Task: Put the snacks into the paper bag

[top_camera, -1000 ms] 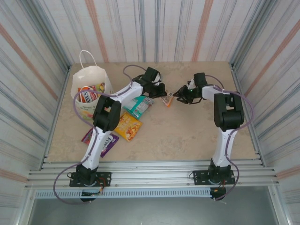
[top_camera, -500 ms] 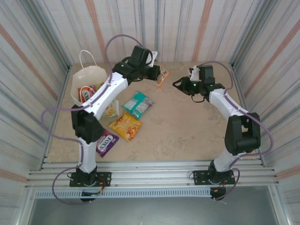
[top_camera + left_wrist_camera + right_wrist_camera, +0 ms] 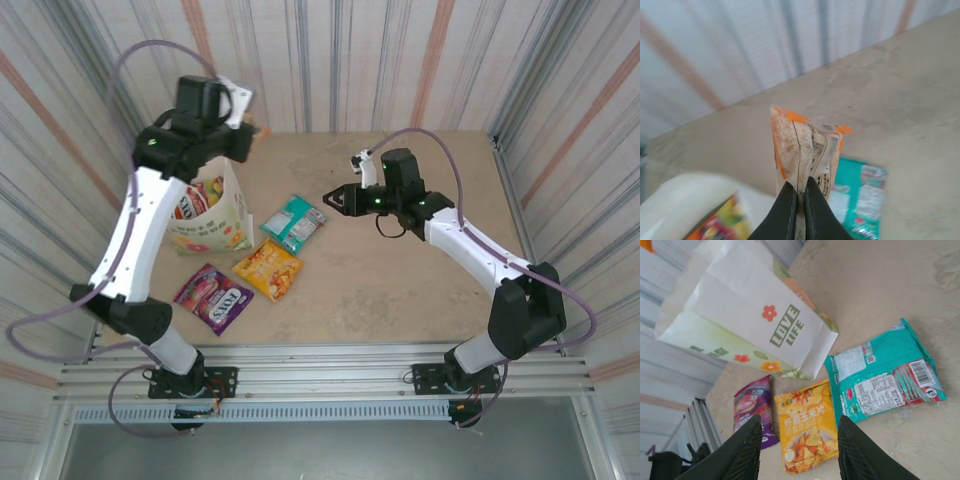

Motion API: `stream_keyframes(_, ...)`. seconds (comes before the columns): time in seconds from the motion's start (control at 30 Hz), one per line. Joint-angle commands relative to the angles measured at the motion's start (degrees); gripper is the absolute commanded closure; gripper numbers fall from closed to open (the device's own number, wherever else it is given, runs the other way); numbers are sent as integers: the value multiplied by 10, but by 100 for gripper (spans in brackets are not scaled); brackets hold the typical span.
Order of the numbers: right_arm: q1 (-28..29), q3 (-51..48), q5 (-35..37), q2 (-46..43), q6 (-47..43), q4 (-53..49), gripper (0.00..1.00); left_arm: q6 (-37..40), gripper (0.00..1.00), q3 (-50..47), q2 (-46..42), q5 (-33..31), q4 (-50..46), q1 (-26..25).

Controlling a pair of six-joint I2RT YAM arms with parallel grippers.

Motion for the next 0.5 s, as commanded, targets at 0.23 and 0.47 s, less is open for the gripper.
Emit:
stream_keyframes(0.23, 28, -7, 9, -7, -22, -6, 58, 4, 100, -90, -75, -38, -65, 146)
stream_keyframes(0.47, 31, -1, 6, -4, -21, -13, 58, 1, 91, -123, -48, -36, -56, 156)
